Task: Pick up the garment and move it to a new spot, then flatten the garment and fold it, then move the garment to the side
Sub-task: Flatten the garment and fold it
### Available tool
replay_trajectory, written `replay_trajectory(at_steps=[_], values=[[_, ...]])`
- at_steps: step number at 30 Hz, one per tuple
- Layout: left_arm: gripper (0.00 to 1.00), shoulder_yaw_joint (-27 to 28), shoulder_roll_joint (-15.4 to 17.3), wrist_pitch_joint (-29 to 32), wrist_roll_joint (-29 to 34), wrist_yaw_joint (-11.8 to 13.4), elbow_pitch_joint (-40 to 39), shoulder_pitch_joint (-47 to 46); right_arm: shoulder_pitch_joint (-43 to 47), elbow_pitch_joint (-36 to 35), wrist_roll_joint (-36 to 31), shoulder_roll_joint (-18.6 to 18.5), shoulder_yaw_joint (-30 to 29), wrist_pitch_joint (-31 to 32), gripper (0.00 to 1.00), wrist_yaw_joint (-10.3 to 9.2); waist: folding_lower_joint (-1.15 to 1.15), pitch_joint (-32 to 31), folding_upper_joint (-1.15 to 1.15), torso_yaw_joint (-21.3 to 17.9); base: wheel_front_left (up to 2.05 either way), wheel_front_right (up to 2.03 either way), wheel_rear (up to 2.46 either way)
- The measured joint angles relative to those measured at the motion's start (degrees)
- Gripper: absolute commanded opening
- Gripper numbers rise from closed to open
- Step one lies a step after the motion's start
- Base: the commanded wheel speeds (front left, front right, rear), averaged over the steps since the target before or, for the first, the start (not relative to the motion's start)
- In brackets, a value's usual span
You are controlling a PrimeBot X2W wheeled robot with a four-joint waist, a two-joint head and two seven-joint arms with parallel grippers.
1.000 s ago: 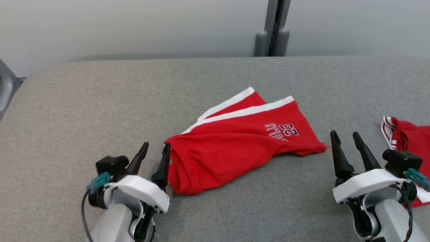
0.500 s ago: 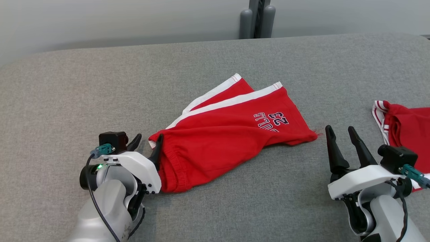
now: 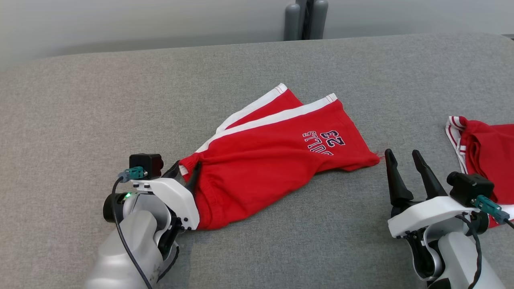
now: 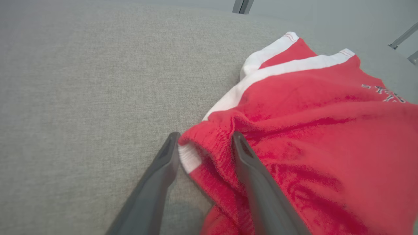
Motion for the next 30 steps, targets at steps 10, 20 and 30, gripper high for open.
replay_trajectory(at_steps=[10,20,30], values=[[0.00,-2.1,0.4,-3.5,-2.9,0.0,-0.2,-1.0,0.3,0.7,-0.5,0.0,-0.6,0.0,1.00,0.00,0.00,-0.7,0.00,2.2,0.00,0.00,0.00],[0.00,-5.3,0.7,-4.2,-5.6,0.0,-1.3,0.7,0.9,2.0,-0.1,-0.1,-0.8,0.0,1.00,0.00,0.00,-3.1,0.00,5.8,0.00,0.00,0.00],[0.00,-9.0,1.4,-3.1,-8.1,0.0,-1.5,3.3,1.5,2.4,0.5,-0.1,-0.3,0.0,1.00,0.00,0.00,-4.9,0.00,8.2,0.00,0.00,0.00]])
